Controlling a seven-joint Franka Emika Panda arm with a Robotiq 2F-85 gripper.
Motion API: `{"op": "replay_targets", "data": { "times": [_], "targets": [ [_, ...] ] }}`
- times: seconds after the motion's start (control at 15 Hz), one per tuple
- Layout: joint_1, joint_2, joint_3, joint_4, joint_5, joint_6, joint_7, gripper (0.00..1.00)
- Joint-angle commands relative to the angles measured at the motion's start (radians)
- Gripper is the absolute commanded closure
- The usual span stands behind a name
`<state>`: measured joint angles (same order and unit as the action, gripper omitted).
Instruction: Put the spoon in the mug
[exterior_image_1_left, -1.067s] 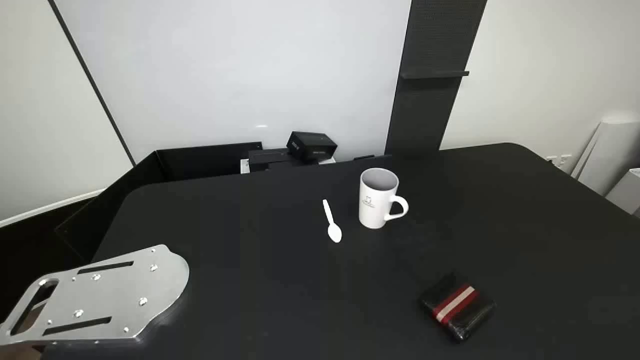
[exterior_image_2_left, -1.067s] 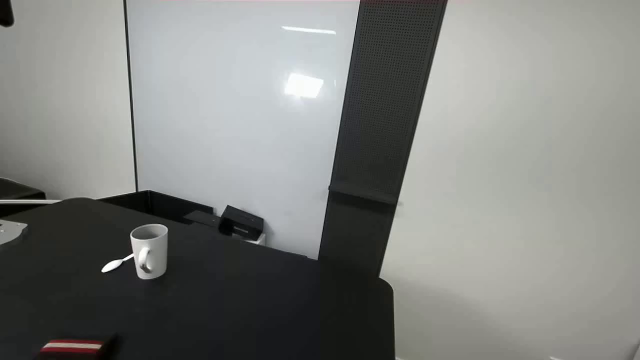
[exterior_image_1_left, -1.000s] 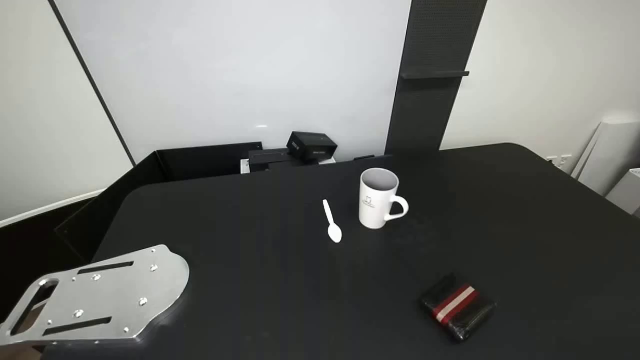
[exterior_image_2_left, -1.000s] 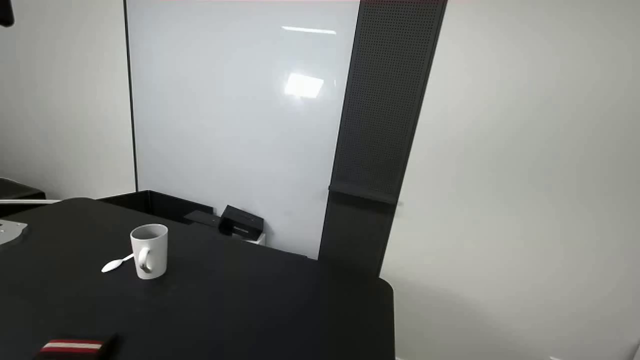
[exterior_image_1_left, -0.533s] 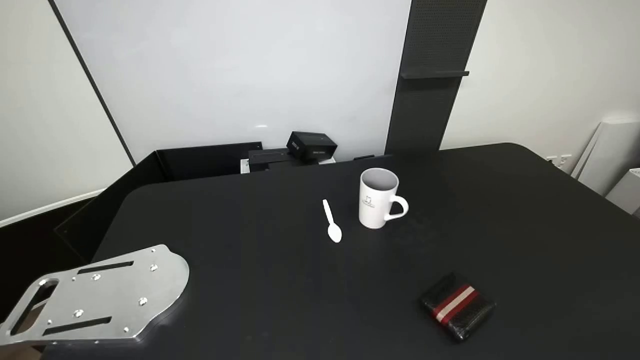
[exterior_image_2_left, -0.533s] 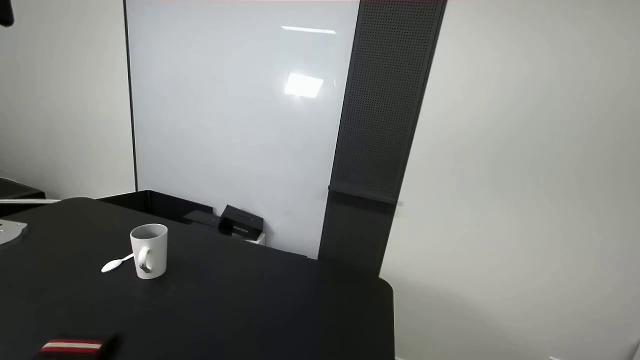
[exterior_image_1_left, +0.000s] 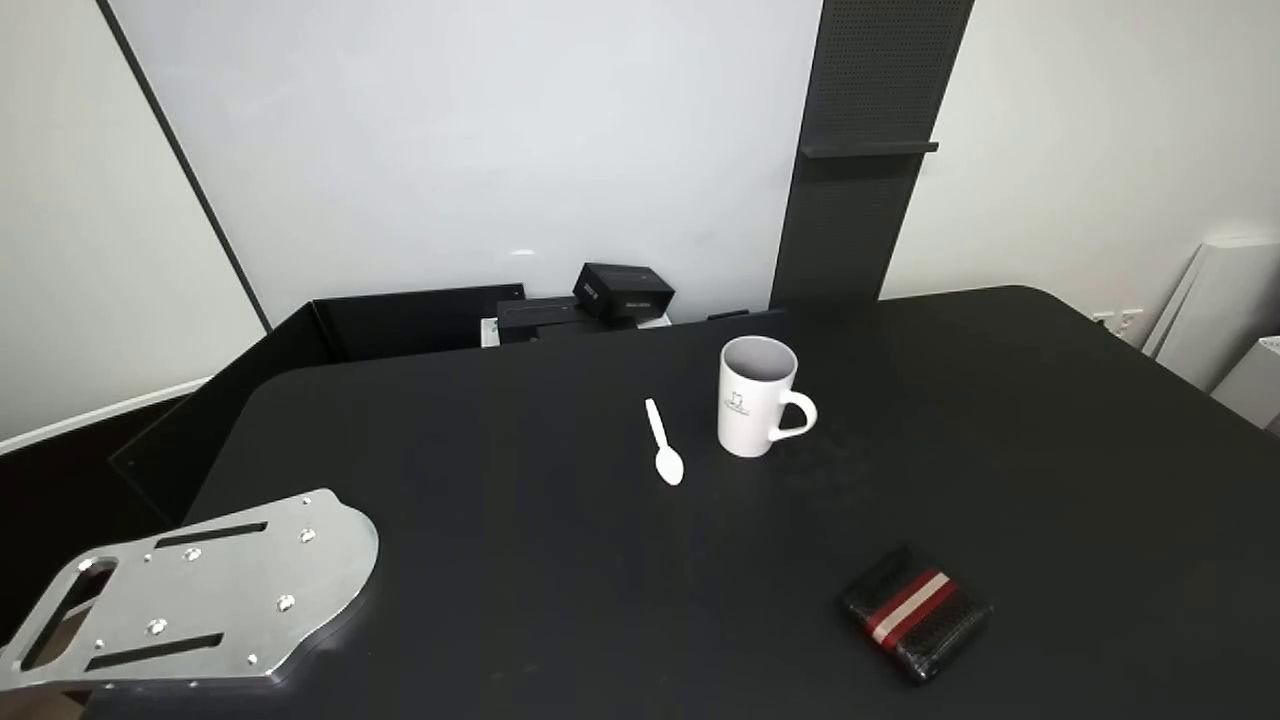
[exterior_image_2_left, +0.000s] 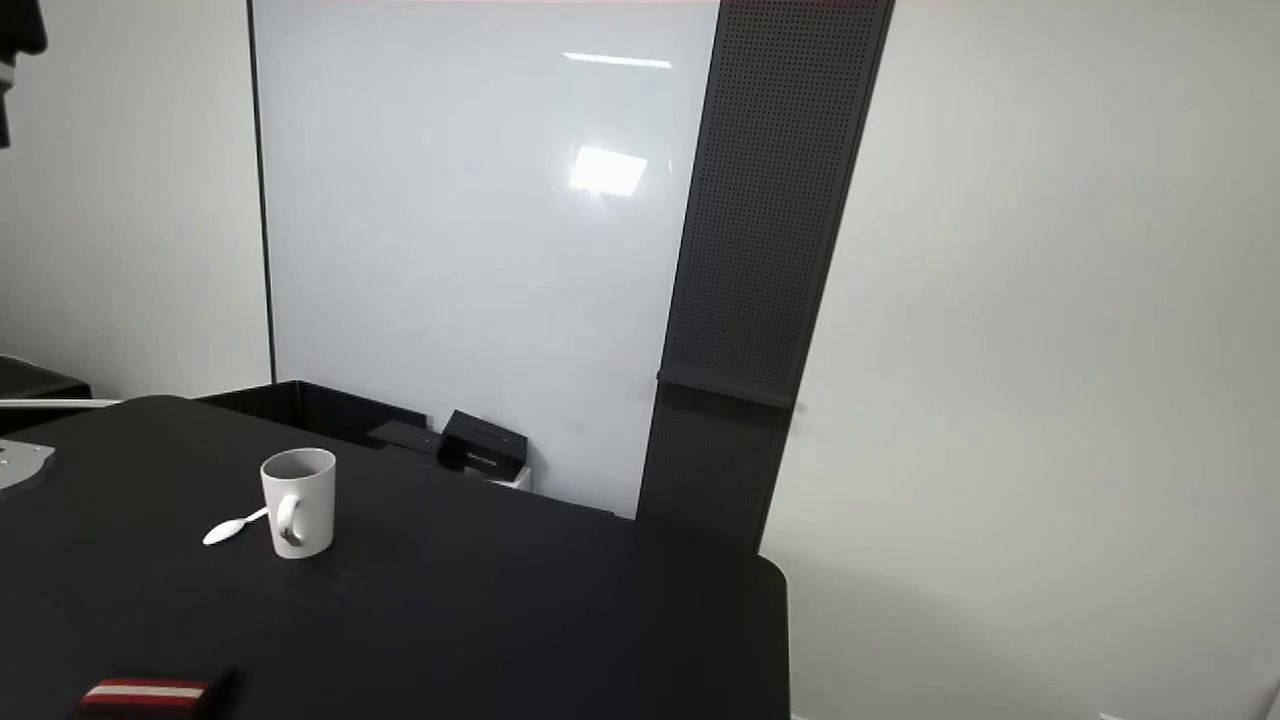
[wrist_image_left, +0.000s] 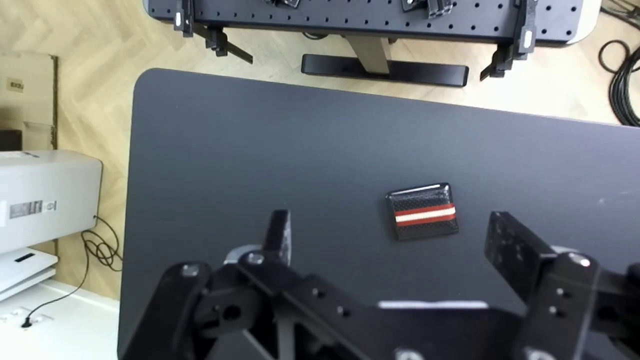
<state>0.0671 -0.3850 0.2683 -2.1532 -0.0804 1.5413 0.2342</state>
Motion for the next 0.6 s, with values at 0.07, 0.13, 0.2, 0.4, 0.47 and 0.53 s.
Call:
{"op": "replay_targets", "data": {
  "times": [0.07,0.13,0.2,0.4,0.47,0.53],
  "targets": [
    [0.011,0.019,-0.029,0.006,-0.077,0.159,0.01,0.0],
    [0.008,0.029,-0.033,0.012,-0.092,0.193,0.008,0.0],
    [0.004,0.049,-0.039,0.022,-0.106,0.226,0.01,0.0],
    [-0.007,0.113,-0.058,0.048,-0.134,0.336,0.018,0.0],
    [-0.011,0.147,-0.065,0.065,-0.136,0.378,0.024,0.0],
    [-0.013,0.182,-0.071,0.083,-0.137,0.415,0.026,0.0]
  ]
}}
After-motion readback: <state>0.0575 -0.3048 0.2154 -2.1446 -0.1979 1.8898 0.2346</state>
